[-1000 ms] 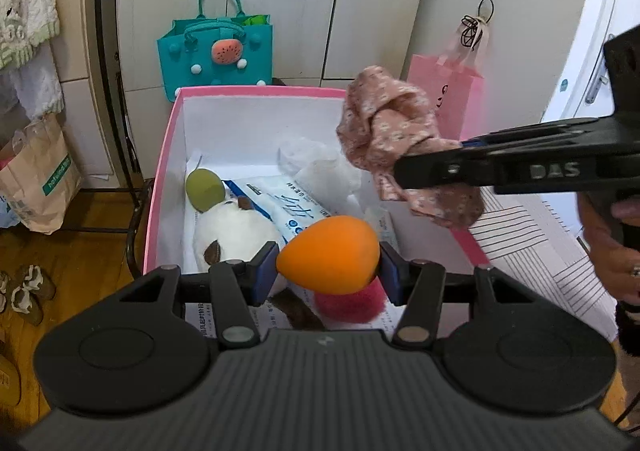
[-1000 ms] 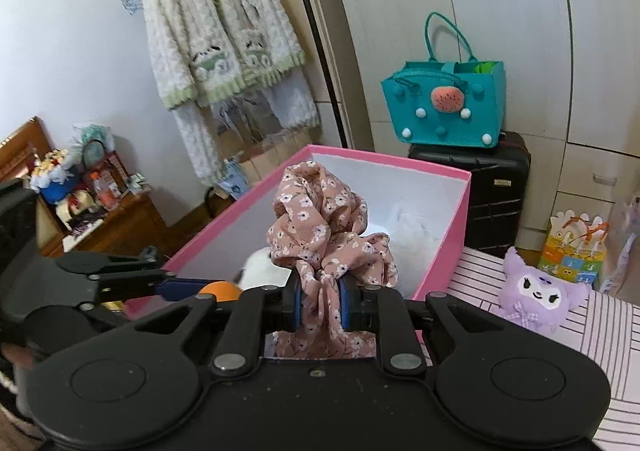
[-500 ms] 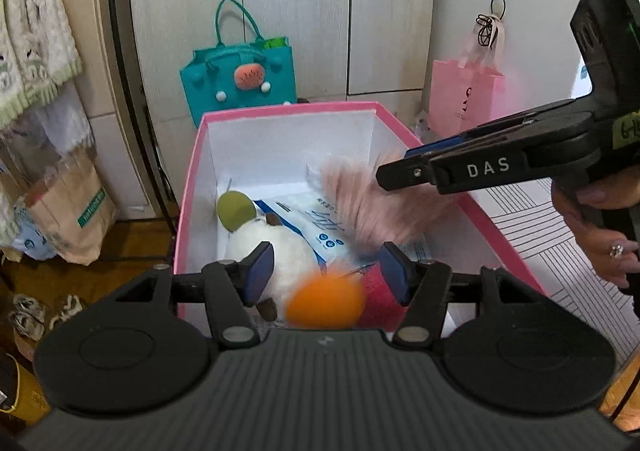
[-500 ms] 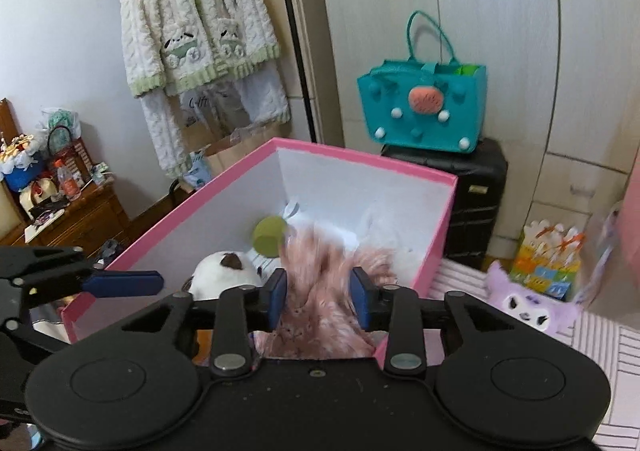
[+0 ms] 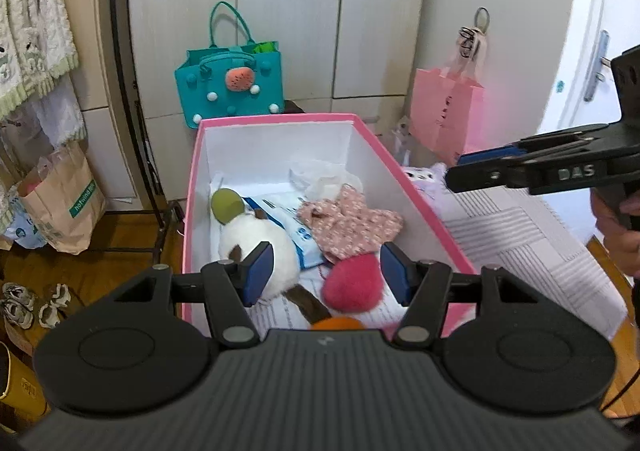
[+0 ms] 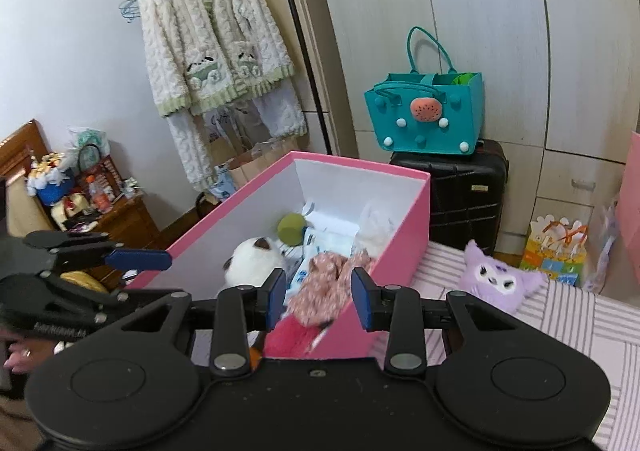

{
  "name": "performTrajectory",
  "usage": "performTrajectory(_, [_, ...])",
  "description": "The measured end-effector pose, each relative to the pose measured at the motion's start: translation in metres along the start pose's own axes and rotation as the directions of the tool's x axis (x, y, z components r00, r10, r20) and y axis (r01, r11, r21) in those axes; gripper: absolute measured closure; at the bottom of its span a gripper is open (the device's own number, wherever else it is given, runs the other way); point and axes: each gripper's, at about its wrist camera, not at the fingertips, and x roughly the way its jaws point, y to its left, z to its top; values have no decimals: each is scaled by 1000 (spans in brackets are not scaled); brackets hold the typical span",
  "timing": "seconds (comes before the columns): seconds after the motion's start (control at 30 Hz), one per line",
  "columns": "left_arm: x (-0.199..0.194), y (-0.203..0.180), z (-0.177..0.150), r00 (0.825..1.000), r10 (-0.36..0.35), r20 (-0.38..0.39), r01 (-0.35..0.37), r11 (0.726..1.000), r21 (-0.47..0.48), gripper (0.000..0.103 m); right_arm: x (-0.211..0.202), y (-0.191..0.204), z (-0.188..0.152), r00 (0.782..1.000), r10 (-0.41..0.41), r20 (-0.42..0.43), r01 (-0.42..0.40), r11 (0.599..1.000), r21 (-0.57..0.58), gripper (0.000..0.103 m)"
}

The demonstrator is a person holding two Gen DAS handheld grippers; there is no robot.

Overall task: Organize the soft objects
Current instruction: 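Move both tools to the lavender plush toy on the table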

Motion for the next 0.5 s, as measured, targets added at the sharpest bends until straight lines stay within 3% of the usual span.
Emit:
performTrajectory(0.2, [-24, -15, 6, 995, -91, -52, 92, 996, 15, 45, -43, -4, -17, 999, 40, -22, -40, 999, 4, 57])
performTrajectory(0.5, [-51, -49, 9, 988, -141, -56, 146, 985, 88, 43, -99, -19, -55, 999, -21, -30, 22, 1000, 14, 57])
